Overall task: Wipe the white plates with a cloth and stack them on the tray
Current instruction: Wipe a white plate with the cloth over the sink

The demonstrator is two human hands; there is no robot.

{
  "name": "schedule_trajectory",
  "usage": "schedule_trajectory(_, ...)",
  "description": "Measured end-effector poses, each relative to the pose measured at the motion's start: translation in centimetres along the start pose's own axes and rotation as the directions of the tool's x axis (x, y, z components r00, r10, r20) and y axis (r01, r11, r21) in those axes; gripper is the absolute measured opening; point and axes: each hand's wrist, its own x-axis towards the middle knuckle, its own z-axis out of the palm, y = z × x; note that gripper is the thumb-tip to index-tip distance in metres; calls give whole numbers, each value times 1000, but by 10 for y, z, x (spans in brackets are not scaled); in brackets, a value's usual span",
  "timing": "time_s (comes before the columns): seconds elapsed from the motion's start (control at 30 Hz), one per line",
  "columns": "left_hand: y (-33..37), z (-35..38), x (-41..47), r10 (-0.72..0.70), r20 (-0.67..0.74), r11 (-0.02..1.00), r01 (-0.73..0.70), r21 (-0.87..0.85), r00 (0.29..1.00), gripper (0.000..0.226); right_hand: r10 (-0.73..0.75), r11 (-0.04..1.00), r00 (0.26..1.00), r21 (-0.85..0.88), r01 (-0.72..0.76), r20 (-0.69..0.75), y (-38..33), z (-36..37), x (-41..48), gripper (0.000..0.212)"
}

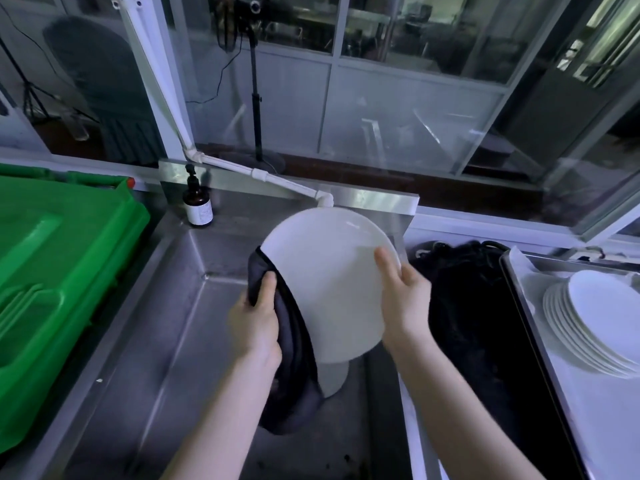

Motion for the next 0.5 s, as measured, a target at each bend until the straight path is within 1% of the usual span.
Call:
schedule_trajectory(0.03, 1, -1, 1, -1, -2, 1000, 1, -4, 1000, 20, 35, 999, 999, 5, -35, -13, 7, 1, -3, 43)
schedule_trajectory(0.07, 4, -2, 2, 9, 16, 1000, -9, -23, 1000, 19, 40, 998, 999, -39, -40, 4, 10, -1, -3, 41)
schedule_trajectory(0.1, 8, -5, 2, 24, 49, 999, -22, -41, 999, 17, 12, 995, 999, -95, -8, 45, 8, -5, -1, 38)
schedule_trajectory(0.13, 12, -8, 2, 54, 85, 998, -52, -32, 995, 17, -48, 988, 994, -143, 61, 96, 3, -11, 4, 32)
schedule_trajectory(0.17, 15, -10, 1, 93, 119, 996, -94, 3, 989, 17, -113, 970, 981, -195, 143, 159, -5, -17, 10, 21)
schedule_trajectory(0.2, 18, -11, 1, 143, 160, 986, -155, 61, 977, 18, -167, 939, 957, -258, 228, 237, -15, -21, 17, 17)
schedule_trajectory(0.23, 22, -9, -1, 200, 214, 965, -230, 125, 956, 19, -187, 886, 923, -349, 307, 337, -26, -24, 23, 21)
schedule_trajectory(0.27, 26, -8, -1, 263, 284, 929, -321, 183, 922, 22, -177, 803, 880, -452, 388, 441, -34, -23, 29, 25)
schedule_trajectory(0.3, 30, -6, -2, 321, 362, 879, -418, 231, 875, 26, -139, 708, 839, -540, 456, 526, -40, -21, 33, 31)
schedule_trajectory(0.33, 33, -3, -1, 370, 439, 821, -509, 258, 819, 31, -101, 633, 809, -590, 501, 579, -44, -19, 36, 39)
schedule_trajectory(0.37, 35, 0, 1, 396, 498, 773, -573, 272, 771, 37, -76, 613, 796, -601, 513, 601, -46, -18, 36, 46)
schedule_trajectory(0.4, 36, 3, 2, 410, 537, 739, -614, 278, 737, 42, -89, 627, 789, -581, 519, 607, -45, -18, 35, 51)
schedule_trajectory(0.43, 35, 5, 4, 416, 559, 723, -634, 274, 717, 43, -130, 645, 783, -548, 533, 608, -42, -19, 33, 55)
schedule_trajectory(0.47, 33, 7, 6, 415, 570, 726, -636, 264, 710, 41, -179, 653, 776, -517, 553, 604, -37, -19, 30, 58)
schedule_trajectory(0.5, 33, 7, 7, 411, 572, 733, -631, 256, 710, 35, -210, 671, 786, -500, 548, 581, -33, -20, 28, 59)
